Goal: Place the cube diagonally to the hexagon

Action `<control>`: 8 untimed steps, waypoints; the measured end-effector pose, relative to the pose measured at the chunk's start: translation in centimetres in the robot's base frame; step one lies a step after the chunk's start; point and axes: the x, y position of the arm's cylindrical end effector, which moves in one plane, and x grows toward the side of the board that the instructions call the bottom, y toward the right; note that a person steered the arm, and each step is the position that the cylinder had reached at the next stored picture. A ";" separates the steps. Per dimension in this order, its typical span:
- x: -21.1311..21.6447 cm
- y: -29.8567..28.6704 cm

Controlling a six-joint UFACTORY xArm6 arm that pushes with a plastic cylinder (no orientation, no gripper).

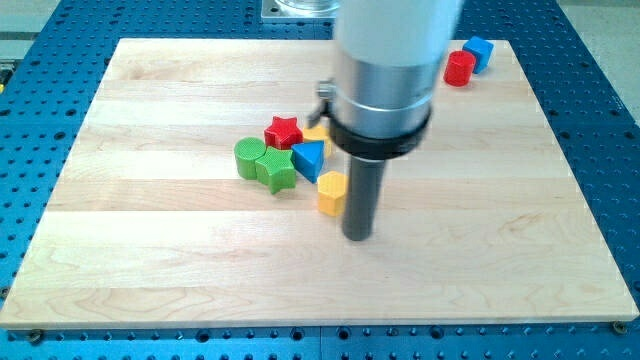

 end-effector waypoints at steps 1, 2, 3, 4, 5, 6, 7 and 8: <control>-2.7 -0.8; -3.9 -1.0; -3.7 -0.8; -2.0 0.5; -2.0 0.5; -2.0 0.5; -1.9 -0.3; -1.7 -0.8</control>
